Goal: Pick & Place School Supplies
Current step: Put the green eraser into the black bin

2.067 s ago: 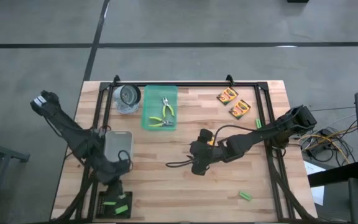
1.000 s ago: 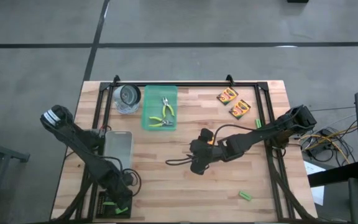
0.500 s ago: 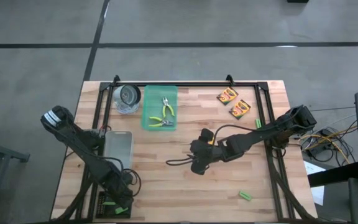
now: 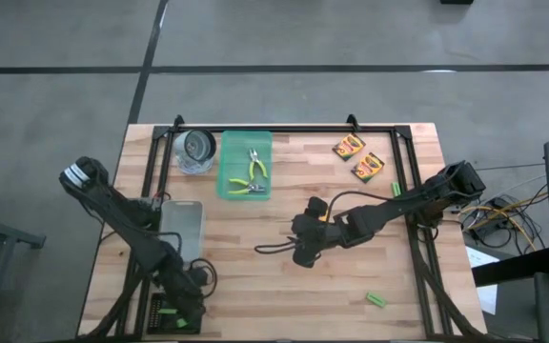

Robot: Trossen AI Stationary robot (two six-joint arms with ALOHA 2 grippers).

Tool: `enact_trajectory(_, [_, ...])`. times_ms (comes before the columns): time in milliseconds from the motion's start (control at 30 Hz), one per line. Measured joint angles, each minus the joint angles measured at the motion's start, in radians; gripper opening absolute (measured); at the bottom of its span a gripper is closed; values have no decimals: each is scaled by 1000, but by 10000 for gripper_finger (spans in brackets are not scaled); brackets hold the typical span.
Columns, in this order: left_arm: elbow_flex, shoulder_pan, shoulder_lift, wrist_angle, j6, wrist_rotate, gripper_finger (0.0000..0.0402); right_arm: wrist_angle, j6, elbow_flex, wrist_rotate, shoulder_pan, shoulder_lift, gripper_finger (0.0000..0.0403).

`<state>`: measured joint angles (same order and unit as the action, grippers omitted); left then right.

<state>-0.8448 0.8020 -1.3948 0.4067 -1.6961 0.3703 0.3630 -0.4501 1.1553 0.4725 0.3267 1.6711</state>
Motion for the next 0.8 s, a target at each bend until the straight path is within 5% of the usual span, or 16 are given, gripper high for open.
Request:
enact_trajectory(133, [0,-16,64,-59,57,-75,167,0,-4,0,0,0,0,240])
enact_trajectory(267, [0,-41,158,-84,165,-282,167,0,-55,0,-1,0,0,246])
enact_trajectory(433, [0,-75,298,-93,313,-657,168,1,-59,0,-2,0,0,249])
enact_trajectory(667, [0,-84,447,-98,604,-1358,168,0,-48,12,-3,0,0,249])
enact_trajectory(800, [0,-88,466,-101,678,-1591,168,24,-5,28,-54,2,-3,249])
